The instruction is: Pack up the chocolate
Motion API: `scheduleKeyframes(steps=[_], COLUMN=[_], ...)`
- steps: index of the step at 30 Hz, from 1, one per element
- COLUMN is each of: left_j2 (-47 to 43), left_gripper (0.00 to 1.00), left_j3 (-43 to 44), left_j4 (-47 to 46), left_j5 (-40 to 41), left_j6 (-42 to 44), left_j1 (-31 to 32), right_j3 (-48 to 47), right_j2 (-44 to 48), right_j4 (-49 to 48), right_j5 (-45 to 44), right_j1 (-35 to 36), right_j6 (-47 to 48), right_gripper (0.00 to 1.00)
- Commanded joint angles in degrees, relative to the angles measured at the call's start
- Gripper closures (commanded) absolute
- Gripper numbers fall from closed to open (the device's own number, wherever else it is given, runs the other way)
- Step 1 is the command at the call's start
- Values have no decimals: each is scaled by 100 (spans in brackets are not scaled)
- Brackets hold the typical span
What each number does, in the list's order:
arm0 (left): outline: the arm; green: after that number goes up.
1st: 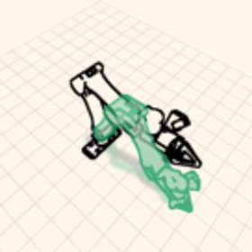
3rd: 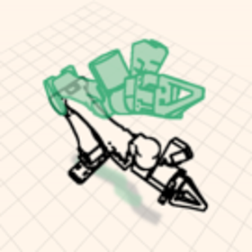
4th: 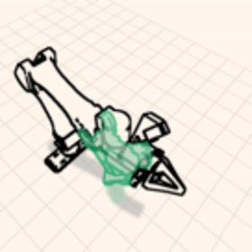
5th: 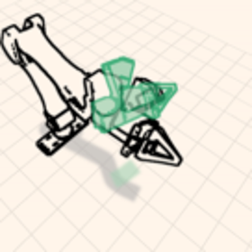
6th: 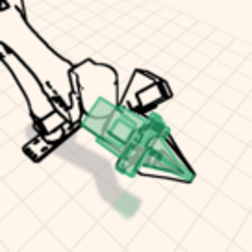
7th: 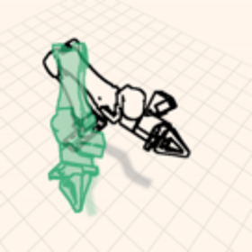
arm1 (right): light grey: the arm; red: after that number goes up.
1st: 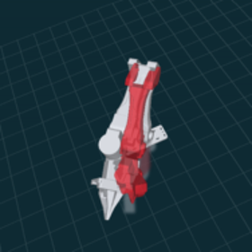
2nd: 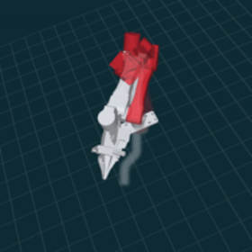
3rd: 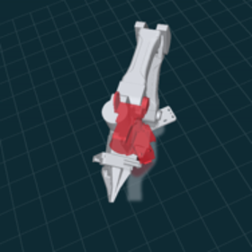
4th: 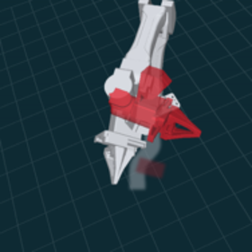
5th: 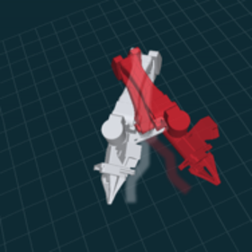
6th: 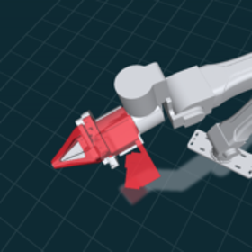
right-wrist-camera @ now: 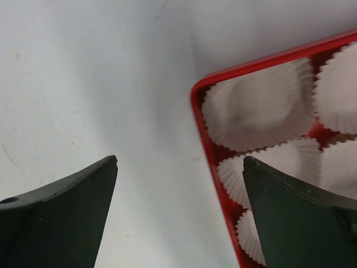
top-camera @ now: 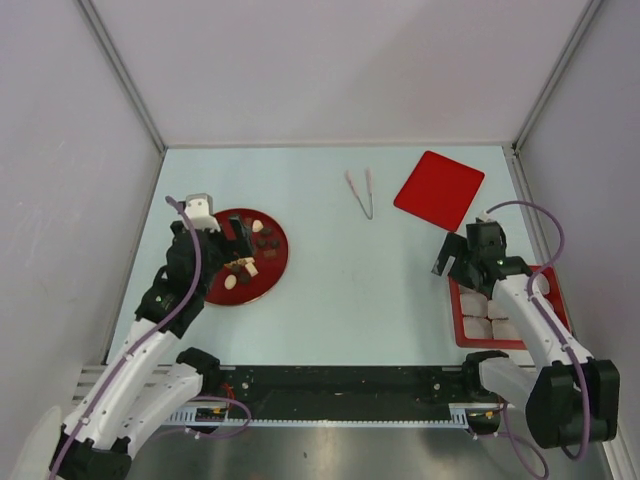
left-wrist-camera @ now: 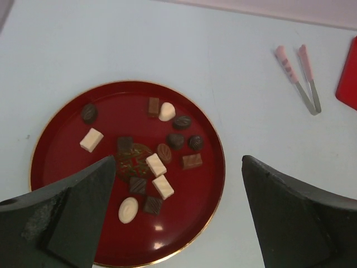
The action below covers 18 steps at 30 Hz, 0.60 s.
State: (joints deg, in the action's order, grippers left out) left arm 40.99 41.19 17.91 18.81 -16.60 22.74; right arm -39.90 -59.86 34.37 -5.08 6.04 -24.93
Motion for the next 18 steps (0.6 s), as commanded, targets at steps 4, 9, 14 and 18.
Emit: scheduleKeyframes(steps=[4, 9, 14, 18], left_j2=[-416, -531, -575, -627], left_gripper=[0, 0, 0, 0], left_j3=[-15, -50, -76, -102], left_j4=[-411, -350, -350, -323], left_j5=[554, 1054, 1257, 1459], left_j6=[500, 518, 456, 403], left_j1=[-7, 221, 537, 705], right_j3=[-290, -650, -1325, -1994], right_j2=[-500, -1184, -2020, -3037], right_j4=[-299, -668, -1107, -1661], right_j5=[-247, -616, -898, -1012], right_j1=[1064, 2144, 3015, 3726], right_j6=[-696, -1014, -1250, -1453], right_gripper=[0, 0, 0, 0])
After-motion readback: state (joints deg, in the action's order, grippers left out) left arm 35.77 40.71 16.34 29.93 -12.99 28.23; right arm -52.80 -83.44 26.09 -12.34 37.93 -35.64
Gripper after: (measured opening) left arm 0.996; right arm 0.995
